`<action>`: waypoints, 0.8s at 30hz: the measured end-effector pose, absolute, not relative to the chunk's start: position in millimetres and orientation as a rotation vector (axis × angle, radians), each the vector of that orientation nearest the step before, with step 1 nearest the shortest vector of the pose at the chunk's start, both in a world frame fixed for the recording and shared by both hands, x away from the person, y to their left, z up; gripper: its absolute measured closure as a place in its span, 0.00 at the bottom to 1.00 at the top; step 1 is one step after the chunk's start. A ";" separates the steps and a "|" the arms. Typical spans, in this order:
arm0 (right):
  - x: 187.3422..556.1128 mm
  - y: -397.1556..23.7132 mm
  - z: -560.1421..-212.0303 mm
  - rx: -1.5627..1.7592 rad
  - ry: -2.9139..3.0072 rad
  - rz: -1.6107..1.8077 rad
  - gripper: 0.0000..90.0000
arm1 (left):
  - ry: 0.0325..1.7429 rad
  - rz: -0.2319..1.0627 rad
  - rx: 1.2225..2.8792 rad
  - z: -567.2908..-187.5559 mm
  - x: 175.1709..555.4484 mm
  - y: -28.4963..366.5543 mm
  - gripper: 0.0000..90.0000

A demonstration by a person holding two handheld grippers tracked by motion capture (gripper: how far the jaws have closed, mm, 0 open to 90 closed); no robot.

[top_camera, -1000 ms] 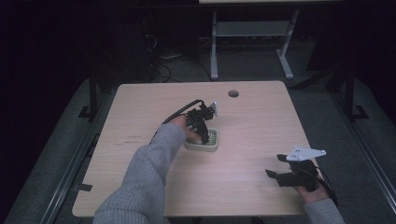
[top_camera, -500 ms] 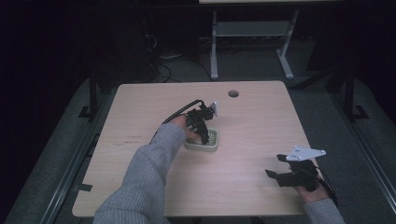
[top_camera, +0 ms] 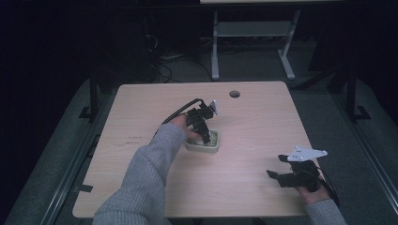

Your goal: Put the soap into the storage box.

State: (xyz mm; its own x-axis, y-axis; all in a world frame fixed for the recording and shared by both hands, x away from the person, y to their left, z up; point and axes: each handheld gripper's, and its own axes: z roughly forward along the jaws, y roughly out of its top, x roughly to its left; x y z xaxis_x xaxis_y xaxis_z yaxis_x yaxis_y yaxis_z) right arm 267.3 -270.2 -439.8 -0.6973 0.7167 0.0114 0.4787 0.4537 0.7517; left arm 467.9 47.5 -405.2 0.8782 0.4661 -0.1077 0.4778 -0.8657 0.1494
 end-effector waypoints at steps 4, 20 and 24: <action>267.3 -270.3 -440.2 1.022 2.402 1.093 0.27 | 0.728 -0.098 2.877 -404.7 466.6 46.9 0.24; 267.3 -269.8 -440.2 1.024 2.398 1.076 0.27 | 0.736 -0.069 2.849 -397.9 464.4 53.2 0.23; 267.0 -269.2 -440.2 1.028 2.399 1.069 0.27 | 0.740 -0.073 2.841 -395.3 462.4 55.5 0.23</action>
